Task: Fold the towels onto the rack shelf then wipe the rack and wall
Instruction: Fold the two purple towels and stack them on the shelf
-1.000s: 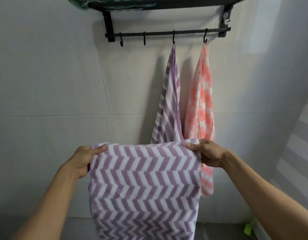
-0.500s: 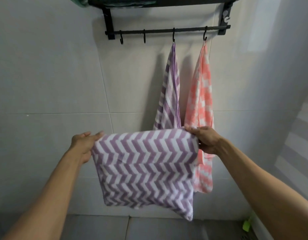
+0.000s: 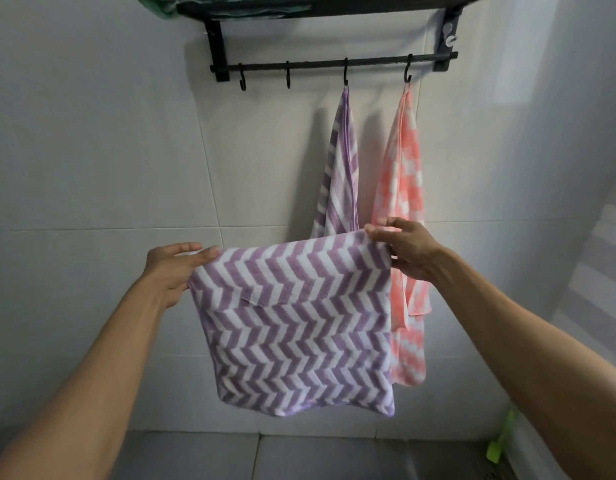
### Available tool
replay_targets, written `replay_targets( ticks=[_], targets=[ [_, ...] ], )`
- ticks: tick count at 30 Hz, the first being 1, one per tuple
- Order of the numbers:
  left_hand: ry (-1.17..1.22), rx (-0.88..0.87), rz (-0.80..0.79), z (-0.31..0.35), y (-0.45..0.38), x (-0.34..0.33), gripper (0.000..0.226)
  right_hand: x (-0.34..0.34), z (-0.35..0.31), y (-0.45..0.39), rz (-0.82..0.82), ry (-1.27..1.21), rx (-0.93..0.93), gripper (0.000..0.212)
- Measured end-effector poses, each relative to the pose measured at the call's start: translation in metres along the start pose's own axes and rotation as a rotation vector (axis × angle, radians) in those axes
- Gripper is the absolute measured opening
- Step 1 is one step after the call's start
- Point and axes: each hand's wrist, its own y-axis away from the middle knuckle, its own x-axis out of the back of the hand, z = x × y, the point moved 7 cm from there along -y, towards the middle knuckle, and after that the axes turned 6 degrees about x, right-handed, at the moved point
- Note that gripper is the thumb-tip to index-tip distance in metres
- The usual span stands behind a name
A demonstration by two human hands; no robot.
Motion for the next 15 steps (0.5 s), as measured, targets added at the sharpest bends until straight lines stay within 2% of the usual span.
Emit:
replay_targets(
  ticks=[2, 5, 8, 11, 15],
  targets=[
    [-0.062, -0.012, -0.094, 0.002, 0.001, -0.002, 0.068, -0.004, -0.002, 0.003, -0.140, 0.025, -0.030, 0.046],
    [-0.231, -0.044, -0.169, 0.001, -0.002, -0.005, 0.095, 0.002, -0.003, 0.002, -0.165, 0.208, -0.024, 0.041],
    [-0.378, -0.084, -0.157, 0.001, -0.002, -0.009, 0.092, 0.005, -0.001, 0.001, -0.148, 0.284, -0.029, 0.034],
    [-0.467, -0.082, -0.144, -0.001, -0.002, -0.011, 0.091, 0.003, 0.004, 0.003, -0.213, 0.302, -0.062, 0.045],
    [-0.456, -0.083, -0.095, -0.003, -0.003, -0.010, 0.079, 0.007, 0.010, 0.002, -0.163, 0.410, -0.010, 0.036]
  ],
)
